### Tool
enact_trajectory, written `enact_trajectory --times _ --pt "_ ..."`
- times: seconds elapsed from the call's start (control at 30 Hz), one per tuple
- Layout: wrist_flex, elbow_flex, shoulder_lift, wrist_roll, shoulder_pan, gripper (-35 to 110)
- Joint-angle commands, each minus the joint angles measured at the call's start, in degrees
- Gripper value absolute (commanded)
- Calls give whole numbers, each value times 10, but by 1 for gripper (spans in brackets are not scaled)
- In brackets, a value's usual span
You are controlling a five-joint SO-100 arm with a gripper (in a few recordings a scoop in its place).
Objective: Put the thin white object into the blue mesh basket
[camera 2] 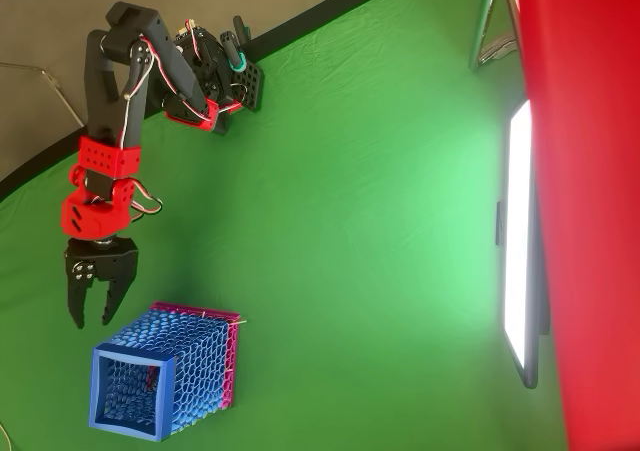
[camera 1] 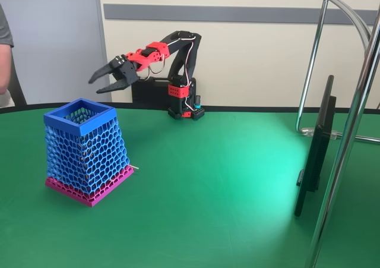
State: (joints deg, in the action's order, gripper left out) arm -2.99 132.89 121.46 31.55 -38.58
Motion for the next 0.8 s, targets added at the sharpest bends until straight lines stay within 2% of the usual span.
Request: enact_trajectory --times 0.0,0.23,0.47,0.77 --pt "9 52 80 -43 31 12" --pt "-88 184 268 -160 146 6" --pt "-251 278 483 -265 286 1" --pt "-350 403 641 -327 345 0"
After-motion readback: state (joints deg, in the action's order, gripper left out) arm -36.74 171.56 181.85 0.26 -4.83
